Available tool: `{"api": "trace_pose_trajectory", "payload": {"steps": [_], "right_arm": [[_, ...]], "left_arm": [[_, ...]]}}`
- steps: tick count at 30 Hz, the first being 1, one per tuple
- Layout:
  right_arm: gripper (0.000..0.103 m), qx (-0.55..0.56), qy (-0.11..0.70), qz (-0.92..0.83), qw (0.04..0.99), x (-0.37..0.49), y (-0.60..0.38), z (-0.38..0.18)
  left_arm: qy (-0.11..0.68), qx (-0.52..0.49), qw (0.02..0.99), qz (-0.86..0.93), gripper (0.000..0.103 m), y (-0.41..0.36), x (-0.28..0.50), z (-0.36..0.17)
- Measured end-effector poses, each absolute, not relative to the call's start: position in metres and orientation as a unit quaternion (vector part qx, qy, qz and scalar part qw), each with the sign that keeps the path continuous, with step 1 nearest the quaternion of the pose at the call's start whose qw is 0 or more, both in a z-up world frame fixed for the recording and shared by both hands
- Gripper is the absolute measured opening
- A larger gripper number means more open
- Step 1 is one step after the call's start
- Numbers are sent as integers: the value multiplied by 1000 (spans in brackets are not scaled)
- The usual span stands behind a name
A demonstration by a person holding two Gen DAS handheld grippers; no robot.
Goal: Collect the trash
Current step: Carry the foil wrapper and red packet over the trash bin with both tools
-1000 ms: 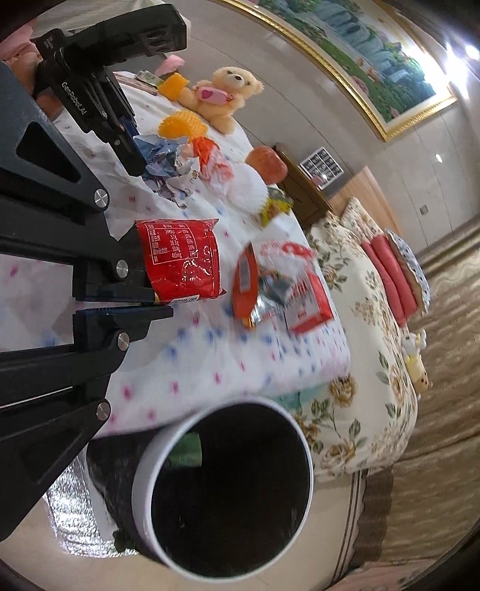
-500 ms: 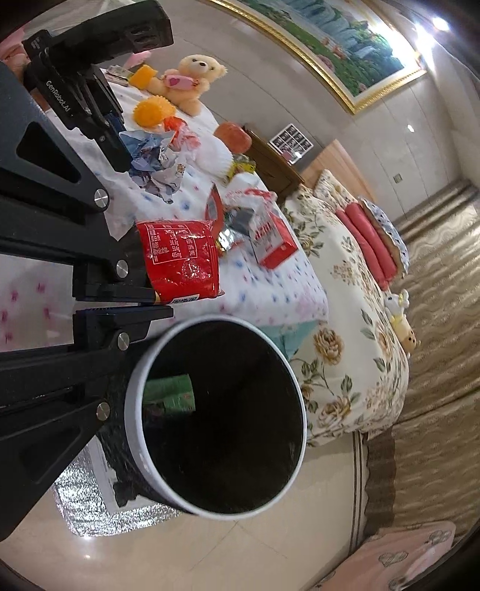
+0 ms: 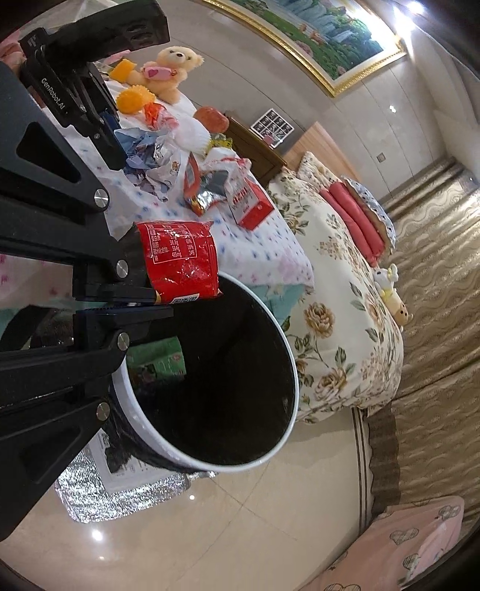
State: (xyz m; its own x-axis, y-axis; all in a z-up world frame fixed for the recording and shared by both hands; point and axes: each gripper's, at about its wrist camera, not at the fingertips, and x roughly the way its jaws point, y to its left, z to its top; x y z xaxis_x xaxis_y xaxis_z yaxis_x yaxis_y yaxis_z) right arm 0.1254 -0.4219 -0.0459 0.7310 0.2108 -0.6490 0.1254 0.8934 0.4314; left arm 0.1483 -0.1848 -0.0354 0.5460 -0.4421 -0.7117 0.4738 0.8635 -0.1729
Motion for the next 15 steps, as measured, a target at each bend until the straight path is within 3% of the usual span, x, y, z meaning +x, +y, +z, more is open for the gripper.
{"api": "trace_pose_trajectory", "payload": {"steps": [15], "right_arm": [[1, 236, 366, -10, 900, 130, -456, -51]], "left_arm": [[404, 36, 871, -276, 22, -216, 162, -37]]}}
